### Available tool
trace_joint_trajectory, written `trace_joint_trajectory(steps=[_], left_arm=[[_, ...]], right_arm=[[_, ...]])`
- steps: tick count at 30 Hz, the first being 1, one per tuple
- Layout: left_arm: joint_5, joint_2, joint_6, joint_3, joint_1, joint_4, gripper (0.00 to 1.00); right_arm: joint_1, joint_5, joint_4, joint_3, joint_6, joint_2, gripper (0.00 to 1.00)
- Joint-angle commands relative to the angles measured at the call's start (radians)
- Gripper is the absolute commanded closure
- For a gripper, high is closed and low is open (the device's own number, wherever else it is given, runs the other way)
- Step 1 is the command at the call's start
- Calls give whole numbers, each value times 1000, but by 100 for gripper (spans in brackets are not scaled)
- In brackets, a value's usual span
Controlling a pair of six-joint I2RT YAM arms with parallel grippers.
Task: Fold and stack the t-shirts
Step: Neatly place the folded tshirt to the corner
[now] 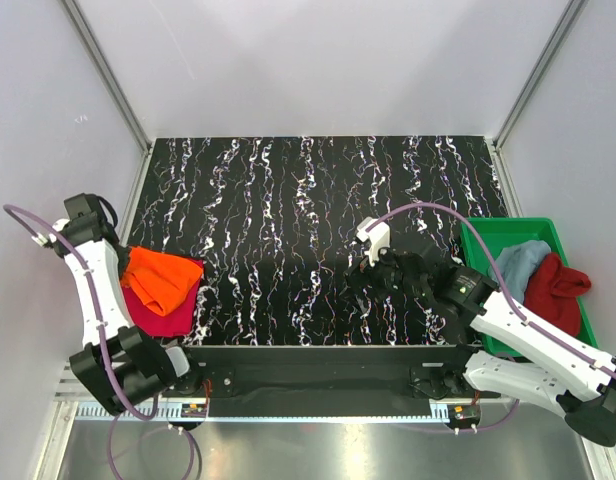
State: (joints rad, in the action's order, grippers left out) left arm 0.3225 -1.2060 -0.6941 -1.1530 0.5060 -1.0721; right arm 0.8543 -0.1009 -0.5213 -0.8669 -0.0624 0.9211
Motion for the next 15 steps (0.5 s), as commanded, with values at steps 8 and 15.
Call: trace_joint_trajectory(steps=[8,15], left_arm=[[176,132,-191,93,106,-120,11],[76,218,-229,24,62,-98,1]], right_arm=[[-4,-34,9,3,-33,-16,0],[-4,-31,14,2,-94,-5,0]])
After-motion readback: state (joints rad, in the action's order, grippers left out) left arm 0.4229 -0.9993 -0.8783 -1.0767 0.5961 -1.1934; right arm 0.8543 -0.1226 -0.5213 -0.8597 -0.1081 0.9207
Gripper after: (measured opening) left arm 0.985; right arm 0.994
